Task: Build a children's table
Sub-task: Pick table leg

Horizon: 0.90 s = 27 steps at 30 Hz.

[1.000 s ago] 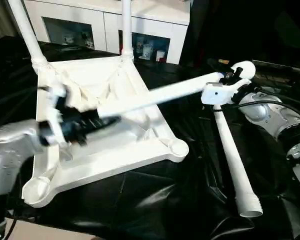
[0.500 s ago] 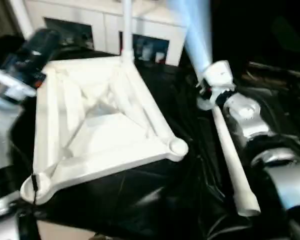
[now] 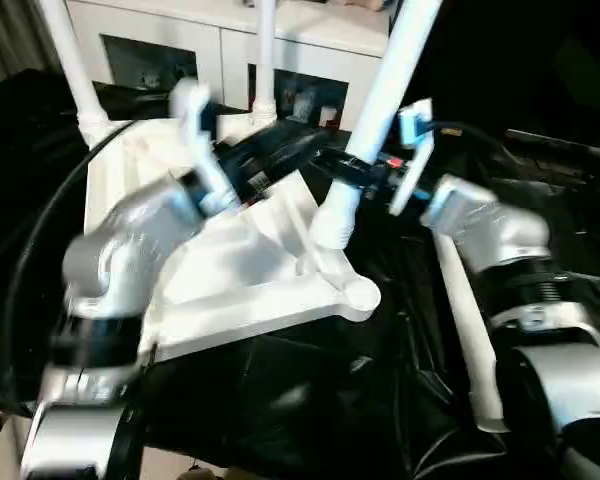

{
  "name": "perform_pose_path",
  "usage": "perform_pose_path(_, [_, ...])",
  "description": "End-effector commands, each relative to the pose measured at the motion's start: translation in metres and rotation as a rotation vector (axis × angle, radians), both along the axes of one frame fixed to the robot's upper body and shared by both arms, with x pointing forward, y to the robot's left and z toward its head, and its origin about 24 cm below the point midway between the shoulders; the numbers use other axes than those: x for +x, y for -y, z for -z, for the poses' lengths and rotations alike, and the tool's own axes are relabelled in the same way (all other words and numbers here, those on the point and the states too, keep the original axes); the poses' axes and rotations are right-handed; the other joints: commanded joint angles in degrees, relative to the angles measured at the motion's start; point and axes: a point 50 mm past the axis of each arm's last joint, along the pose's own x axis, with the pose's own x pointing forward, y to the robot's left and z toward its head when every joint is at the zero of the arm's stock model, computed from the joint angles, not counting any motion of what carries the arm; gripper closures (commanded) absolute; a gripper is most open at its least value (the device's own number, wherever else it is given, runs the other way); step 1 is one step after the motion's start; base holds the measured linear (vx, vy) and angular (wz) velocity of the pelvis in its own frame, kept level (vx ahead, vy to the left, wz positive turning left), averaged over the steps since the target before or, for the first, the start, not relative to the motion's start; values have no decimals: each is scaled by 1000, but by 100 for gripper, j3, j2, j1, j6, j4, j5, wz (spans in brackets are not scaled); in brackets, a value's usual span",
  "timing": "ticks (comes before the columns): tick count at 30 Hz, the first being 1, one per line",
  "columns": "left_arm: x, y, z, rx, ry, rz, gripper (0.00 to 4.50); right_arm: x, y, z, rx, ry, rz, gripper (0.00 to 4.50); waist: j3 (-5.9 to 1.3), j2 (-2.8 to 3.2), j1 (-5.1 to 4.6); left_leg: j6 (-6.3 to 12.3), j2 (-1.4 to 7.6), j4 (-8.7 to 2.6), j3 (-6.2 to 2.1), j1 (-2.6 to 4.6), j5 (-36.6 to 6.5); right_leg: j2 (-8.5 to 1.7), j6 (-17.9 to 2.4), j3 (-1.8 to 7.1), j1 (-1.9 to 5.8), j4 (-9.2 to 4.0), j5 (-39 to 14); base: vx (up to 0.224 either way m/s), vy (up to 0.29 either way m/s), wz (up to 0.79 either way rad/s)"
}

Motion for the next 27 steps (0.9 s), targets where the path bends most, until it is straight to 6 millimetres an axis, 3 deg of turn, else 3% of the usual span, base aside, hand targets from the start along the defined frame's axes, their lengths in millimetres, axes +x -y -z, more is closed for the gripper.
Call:
perform_pose_path(1, [-2, 6, -4, -6, -7, 36, 125, -5, 4, -11, 30, 10, -26, 276, -429, 36, 48, -39, 148, -469, -19, -12, -544, -349, -838, 270, 424, -480, -1982, 0, 0, 0])
perform_pose_path(6, [-10, 10, -11, -72, -34, 124, 82, -19, 3, -16, 24, -27, -95, 276, -453, 31, 92, -32, 149, -474, -16, -18, -348, -333, -881, 260, 433, -451, -1632, 0, 0, 0])
perform_pose_path(10, [-17, 17, -20, -140, -65, 216, 50, -36, 0, -9, -42, -23, -211, 276, -453, -19, 142, -34, 148, -470, -5, -26, -293, -331, -898, 253, 447, -451, -1557, 0, 0, 0])
perform_pose_path(13, [-16, 20, -24, -144, -85, 264, 39, -44, -3, -7, -72, 10, -280, 276, -435, -48, 164, -61, 151, -476, -14, -26, -423, -353, -700, 247, 437, -499, -1971, 0, 0, 0])
perform_pose_path(16, [-13, 22, -24, -144, -115, 288, 7, -48, -6, -7, -83, 25, -322, 276, -427, -35, 190, -105, 144, -483, -25, -18, -458, -347, -511, 243, 420, -535, -2208, 0, 0, 0])
perform_pose_path(20, [-4, 20, -16, -141, -189, 278, 1, -52, -10, -6, -78, 32, -365, 276, -431, -35, 226, -120, 137, -489, -39, -17, -467, -350, -358, 235, 415, -557, -2369, 0, 0, 0])
perform_pose_path(21, [-3, 19, -15, -154, -212, 274, 0, -54, -11, -5, -75, 31, -375, 276, -436, -2, 254, -140, 144, -493, -49, -17, -426, -360, -389, 235, 421, -542, -2273, 0, 0, 0])
perform_pose_path(24, [0, 17, -13, -188, -254, 255, 0, -57, -14, -2, -79, 30, -394, 276, -453, 9, 282, -169, 160, -493, -49, 3, -322, -351, -571, 238, 419, -495, -1782, 0, 0, 0])
perform_pose_path(26, [1, 15, -13, -202, -255, 229, 0, -58, -16, 4, -102, 30, -389, 276, -468, 57, 278, -173, 170, -494, -49, 4, -265, -349, -919, 240, 440, -434, -1156, 0, 0, 0])
perform_pose_path(27, [1, 14, -14, -203, -240, 209, 0, -57, -16, 6, -118, 42, -362, 276, -466, 54, 276, -178, 169, -498, -52, -6, -274, -351, -946, 235, 451, -432, -1119, 0, 0, 0])
